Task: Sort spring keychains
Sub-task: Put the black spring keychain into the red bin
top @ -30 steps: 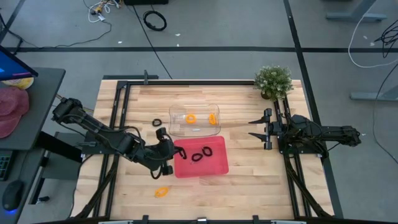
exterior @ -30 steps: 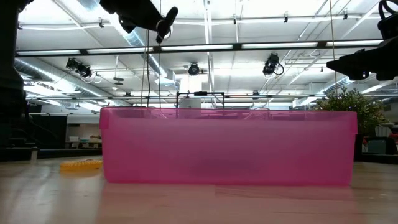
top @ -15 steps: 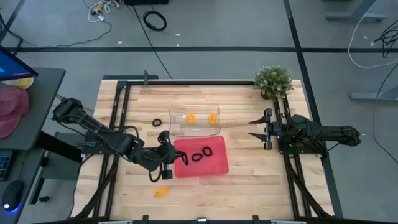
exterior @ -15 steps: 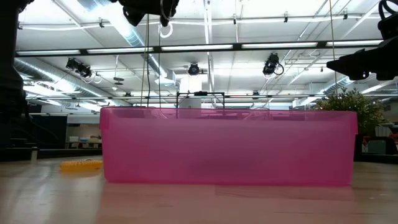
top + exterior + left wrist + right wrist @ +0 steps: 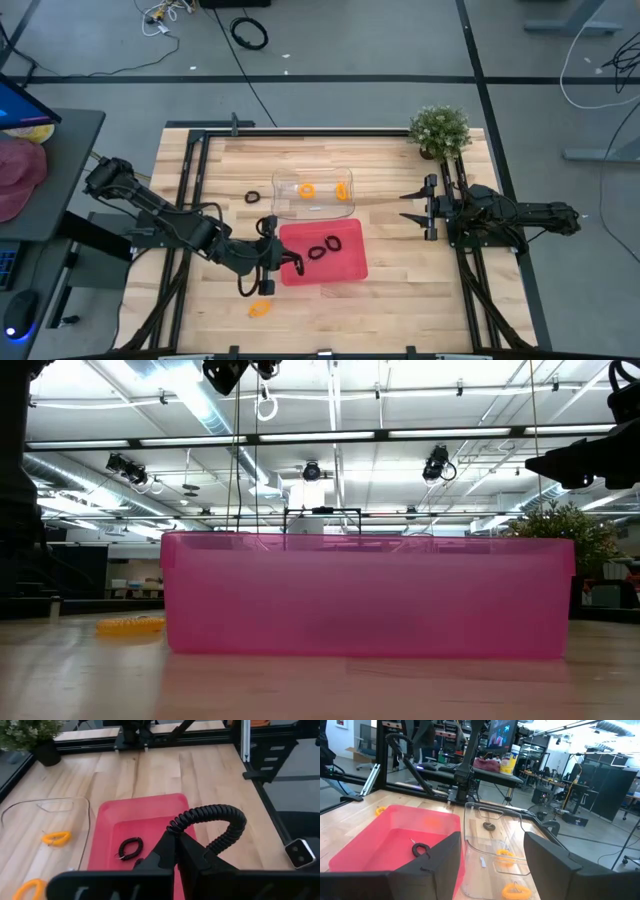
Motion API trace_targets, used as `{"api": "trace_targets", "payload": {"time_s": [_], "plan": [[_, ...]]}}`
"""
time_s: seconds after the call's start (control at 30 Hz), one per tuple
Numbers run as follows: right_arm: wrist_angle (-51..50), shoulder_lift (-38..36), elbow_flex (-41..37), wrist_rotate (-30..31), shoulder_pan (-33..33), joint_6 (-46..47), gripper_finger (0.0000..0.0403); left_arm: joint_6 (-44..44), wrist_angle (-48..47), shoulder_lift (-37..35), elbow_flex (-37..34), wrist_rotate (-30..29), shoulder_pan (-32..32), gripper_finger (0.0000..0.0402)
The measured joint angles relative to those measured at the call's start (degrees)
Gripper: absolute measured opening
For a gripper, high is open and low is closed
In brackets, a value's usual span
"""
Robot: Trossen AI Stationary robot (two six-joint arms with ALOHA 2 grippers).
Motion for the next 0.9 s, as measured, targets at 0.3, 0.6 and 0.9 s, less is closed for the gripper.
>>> {"api": "trace_targets", "payload": {"time_s": [0.3, 0.6, 0.9], "plan": [[0.0, 0.0, 0.0, 0.0, 0.0, 0.0, 0.0222, 3.4, 5.0, 0.0, 0.0, 3.8, 0.0, 0.0005], [0.0, 0.0, 0.0, 0.0, 0.0, 0.0, 0.0222, 6.0, 11.9, 0.3, -1.0, 3.8, 0.2, 0.0005], [0.0, 0.0, 0.0, 0.0, 0.0, 0.0, 0.0222, 8.2, 25.7, -0.2, -9.4, 11.0, 5.5, 0.0005]]}}
